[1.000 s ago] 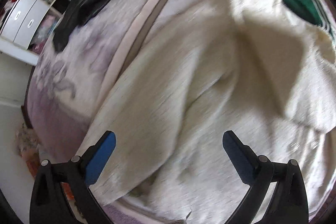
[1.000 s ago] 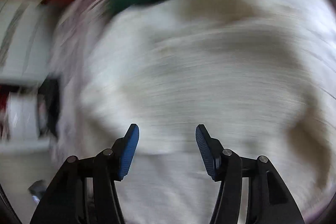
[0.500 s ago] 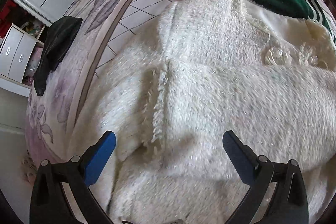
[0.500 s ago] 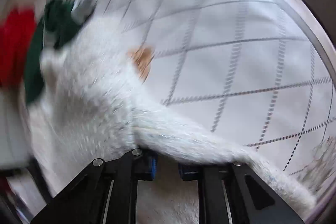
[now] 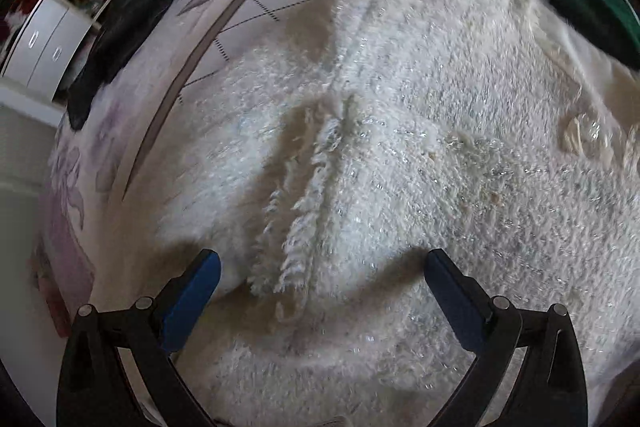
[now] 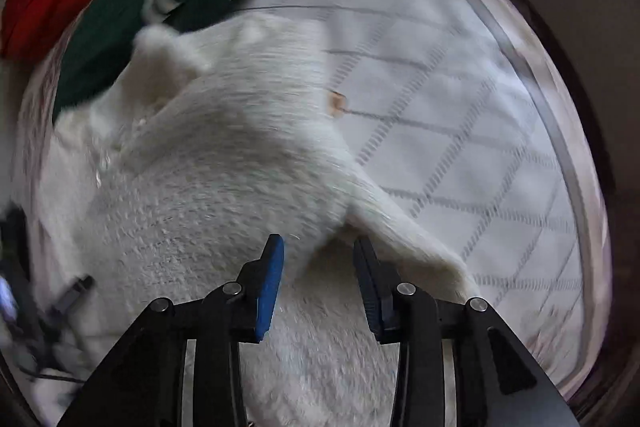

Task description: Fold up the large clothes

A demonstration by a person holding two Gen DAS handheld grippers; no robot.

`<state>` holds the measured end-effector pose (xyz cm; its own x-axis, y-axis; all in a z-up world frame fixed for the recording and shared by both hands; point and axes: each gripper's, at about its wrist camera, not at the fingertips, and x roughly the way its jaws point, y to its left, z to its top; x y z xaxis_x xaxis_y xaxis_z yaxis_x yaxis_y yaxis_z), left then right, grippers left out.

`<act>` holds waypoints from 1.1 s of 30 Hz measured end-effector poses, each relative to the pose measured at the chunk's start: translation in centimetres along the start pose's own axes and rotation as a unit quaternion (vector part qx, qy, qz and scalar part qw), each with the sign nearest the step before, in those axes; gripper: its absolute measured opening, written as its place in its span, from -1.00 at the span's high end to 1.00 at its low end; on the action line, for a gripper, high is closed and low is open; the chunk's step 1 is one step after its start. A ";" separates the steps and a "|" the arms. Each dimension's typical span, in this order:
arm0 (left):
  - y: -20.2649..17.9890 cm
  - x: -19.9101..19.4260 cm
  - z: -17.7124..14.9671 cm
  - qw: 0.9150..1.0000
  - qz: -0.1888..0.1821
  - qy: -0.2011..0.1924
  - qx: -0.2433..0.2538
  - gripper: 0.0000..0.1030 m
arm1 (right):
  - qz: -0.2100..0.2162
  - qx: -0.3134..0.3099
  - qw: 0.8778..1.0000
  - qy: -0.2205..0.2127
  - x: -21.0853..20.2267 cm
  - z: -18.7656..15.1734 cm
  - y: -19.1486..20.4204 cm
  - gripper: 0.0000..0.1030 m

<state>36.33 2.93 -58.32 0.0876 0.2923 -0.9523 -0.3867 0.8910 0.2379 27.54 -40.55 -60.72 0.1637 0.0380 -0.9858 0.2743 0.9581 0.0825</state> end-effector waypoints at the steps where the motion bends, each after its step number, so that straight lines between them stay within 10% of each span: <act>1: 0.3 -0.4 -0.2 1.000 -0.002 -0.001 -0.008 -1.00 | -0.012 -0.018 1.000 0.000 0.4 0.1 0.8 0.25; 6: 5.2 -2.7 -3.6 0.997 -0.014 0.016 -0.076 -1.00 | -0.042 -0.058 0.994 0.086 5.0 0.2 2.3 0.25; 10: 12.6 -3.8 -10.0 0.981 -0.032 0.078 -0.173 -1.00 | -0.053 -0.117 0.990 0.054 1.4 -0.8 3.4 0.06; 12: 16.8 -3.8 -13.8 0.964 -0.044 0.109 -0.237 -1.00 | -0.042 -0.142 0.988 0.046 -0.5 -2.4 4.0 -0.22; 19: 28.1 1.4 -23.9 0.873 -0.098 0.145 -0.456 -0.99 | -0.004 -0.202 0.976 0.082 0.1 -8.6 12.0 -0.24; 23: 32.0 5.3 -24.8 0.833 -0.109 0.122 -0.528 -0.37 | 0.018 -0.235 0.968 0.083 0.6 -11.2 15.4 -0.24; 27: 33.5 5.1 -22.8 0.838 -0.065 0.077 -0.537 0.42 | 0.007 -0.252 0.963 0.091 1.4 -13.1 18.0 -0.24; 33: 33.7 3.6 -19.7 0.851 -0.051 0.072 -0.518 0.77 | -0.035 -0.294 0.953 0.070 1.0 -15.5 22.3 -0.52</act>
<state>5.49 27.15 -57.54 0.0844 0.1206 -0.9891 -0.9921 0.1030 -0.0721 19.15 -14.72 -62.14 0.0262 -0.0339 -0.9991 -0.3050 0.9515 -0.0403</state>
